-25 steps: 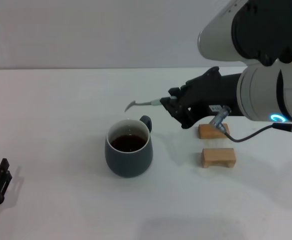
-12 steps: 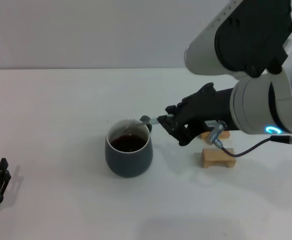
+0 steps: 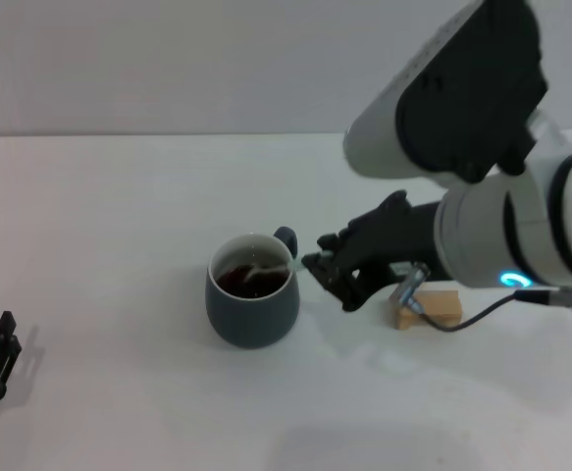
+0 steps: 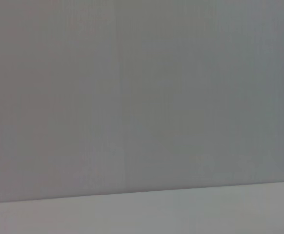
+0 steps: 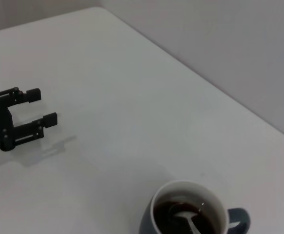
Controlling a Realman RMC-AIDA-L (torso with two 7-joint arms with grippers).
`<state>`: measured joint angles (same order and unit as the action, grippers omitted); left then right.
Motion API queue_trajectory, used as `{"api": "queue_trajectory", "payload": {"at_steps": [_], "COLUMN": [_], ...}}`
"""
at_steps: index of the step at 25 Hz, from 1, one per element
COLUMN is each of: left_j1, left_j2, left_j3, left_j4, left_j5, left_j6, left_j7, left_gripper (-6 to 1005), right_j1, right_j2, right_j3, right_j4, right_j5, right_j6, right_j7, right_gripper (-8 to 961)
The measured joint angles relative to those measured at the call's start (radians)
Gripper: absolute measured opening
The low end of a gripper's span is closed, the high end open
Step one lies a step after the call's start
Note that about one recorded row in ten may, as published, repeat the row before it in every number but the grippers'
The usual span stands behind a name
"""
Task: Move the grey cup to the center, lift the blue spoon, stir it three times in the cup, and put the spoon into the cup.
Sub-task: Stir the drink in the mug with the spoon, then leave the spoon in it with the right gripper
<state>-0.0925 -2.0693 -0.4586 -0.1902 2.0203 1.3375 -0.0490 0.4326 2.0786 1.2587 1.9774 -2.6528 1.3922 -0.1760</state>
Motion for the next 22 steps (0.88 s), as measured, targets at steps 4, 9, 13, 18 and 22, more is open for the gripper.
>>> {"api": "queue_trajectory", "payload": {"at_steps": [4, 9, 13, 18, 22], "left_j1": [0.001, 0.002, 0.002, 0.002, -0.002], "left_j2": [0.0, 0.0, 0.0, 0.0, 0.0], "left_j3": [0.0, 0.0, 0.0, 0.0, -0.001], "left_j4": [0.0, 0.0, 0.0, 0.001, 0.007], "left_j5": [0.0, 0.0, 0.0, 0.0, 0.0], "left_j6": [0.0, 0.0, 0.0, 0.0, -0.001], "left_j7": [0.0, 0.0, 0.0, 0.0, 0.0], "left_gripper": [685, 685, 684, 684, 684], "right_j1": [0.003, 0.018, 0.034, 0.069, 0.094], "right_j2": [0.0, 0.0, -0.001, -0.002, -0.002], "right_j3": [-0.02, -0.025, -0.025, -0.021, -0.013], "right_j4": [-0.065, -0.101, -0.128, -0.188, -0.237], "right_j5": [0.0, 0.001, 0.001, 0.022, 0.051], "right_j6": [-0.051, -0.088, -0.112, -0.138, -0.153], "right_j7": [-0.003, -0.007, -0.008, -0.016, -0.028], "right_gripper": [165, 165, 165, 166, 166]}}
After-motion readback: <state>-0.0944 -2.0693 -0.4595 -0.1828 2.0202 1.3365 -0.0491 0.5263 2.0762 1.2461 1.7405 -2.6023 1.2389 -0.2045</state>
